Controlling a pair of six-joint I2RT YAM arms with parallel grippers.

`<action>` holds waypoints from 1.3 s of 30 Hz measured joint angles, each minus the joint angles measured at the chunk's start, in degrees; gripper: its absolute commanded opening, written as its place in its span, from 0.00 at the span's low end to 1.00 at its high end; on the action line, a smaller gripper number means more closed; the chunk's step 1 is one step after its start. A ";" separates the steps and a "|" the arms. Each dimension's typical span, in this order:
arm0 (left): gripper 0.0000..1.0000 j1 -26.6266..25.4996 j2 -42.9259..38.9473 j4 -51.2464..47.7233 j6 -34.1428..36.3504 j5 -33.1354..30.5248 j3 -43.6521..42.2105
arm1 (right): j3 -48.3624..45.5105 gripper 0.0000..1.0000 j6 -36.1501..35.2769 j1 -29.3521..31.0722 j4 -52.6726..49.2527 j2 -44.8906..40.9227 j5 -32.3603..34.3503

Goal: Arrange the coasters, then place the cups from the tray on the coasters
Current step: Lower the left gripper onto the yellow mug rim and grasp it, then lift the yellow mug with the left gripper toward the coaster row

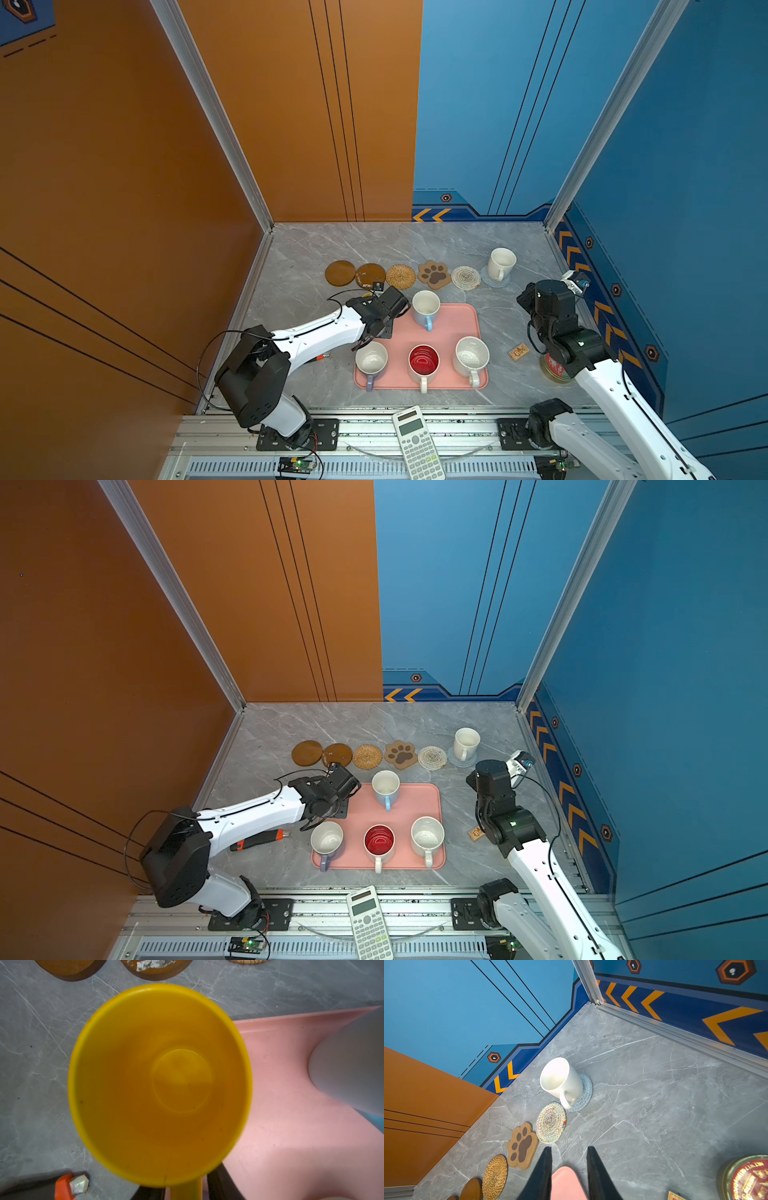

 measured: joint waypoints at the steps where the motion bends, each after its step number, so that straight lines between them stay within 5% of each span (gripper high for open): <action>1: 0.32 0.11 0.02 0.17 0.00 0.04 -0.11 | 0.02 0.28 0.00 -0.04 0.00 0.00 0.00; 14: 0.24 0.79 2.19 1.42 0.02 1.09 -0.66 | 0.00 0.28 0.00 -0.26 0.00 0.00 -0.81; 23: 0.00 0.85 2.49 2.84 0.04 1.42 -0.63 | -0.11 0.28 0.02 -0.59 0.00 0.00 -0.81; 39: 0.00 0.87 2.84 4.20 0.66 1.40 -0.63 | -0.24 0.28 0.22 -0.85 -0.37 0.00 -0.83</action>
